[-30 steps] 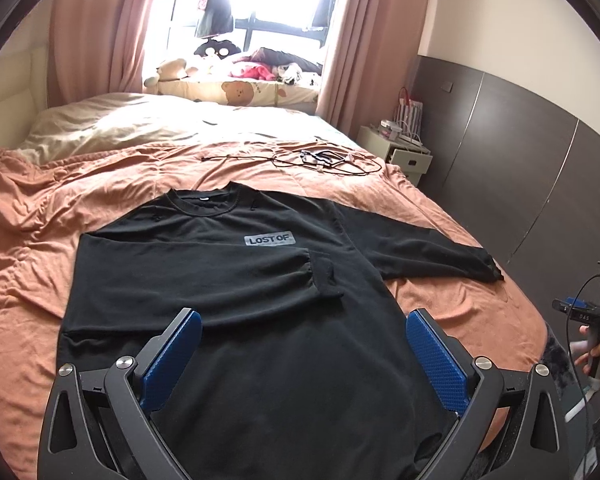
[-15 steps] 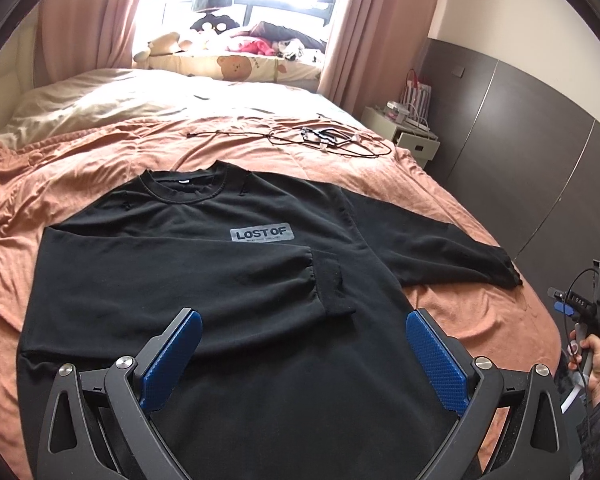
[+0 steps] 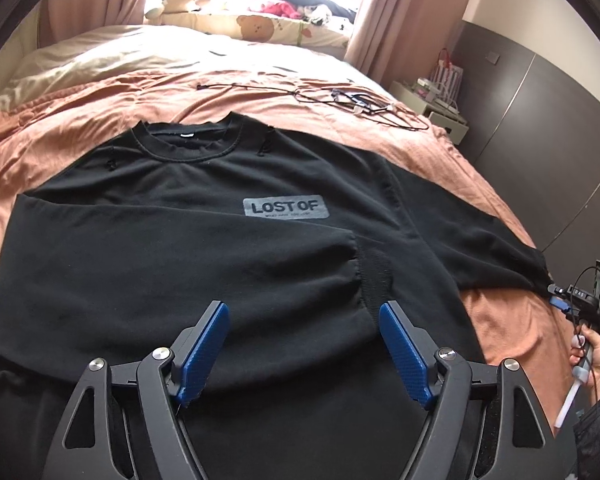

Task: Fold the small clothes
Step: 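Close the right tool on the other sleeve cuff, then lift the held sleeve and carry it across the shirt body with the right tool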

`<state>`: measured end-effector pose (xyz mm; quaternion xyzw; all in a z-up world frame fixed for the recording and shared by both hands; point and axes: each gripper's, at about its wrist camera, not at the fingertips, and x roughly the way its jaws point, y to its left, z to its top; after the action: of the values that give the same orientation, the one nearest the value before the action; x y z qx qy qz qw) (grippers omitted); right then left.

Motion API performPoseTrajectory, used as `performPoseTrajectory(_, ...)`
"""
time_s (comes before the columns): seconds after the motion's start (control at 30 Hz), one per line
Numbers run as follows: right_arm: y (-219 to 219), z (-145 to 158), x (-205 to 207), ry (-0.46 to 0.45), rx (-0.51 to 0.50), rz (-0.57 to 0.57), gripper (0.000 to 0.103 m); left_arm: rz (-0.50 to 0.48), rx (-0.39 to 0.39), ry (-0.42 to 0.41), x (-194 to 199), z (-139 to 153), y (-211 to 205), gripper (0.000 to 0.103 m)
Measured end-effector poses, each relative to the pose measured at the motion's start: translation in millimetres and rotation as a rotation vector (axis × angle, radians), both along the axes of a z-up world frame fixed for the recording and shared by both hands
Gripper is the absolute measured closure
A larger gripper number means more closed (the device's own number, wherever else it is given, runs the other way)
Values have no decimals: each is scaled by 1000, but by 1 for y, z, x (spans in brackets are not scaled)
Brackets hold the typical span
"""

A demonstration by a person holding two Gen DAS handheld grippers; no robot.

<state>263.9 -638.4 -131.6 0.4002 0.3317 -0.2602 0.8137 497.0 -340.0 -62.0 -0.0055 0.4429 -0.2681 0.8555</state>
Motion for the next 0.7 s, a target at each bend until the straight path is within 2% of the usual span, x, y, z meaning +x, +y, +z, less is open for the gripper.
performPoseTrajectory(0.07,-3,-4,7,8,-9,-4,65,1,19,8,6,-8,-3,31)
performPoseTrajectory(0.27,-11,-4,31,16,-60,-7,66,-1,42,31,22,-31,-7,32)
performPoseTrajectory(0.3,-12,-2,33,17,-73,-7,71,0,42,36,24,-34,-7,32)
performPoseTrajectory(0.33,-12,1,35,20,-86,-3,88,0,42,41,25,-37,-7,33)
performPoseTrajectory(0.37,-9,4,40,19,-94,3,97,1,43,44,26,-39,-6,33)
performPoseTrajectory(0.7,25,63,50,-53,-243,46,100,21,38,58,31,-41,8,33)
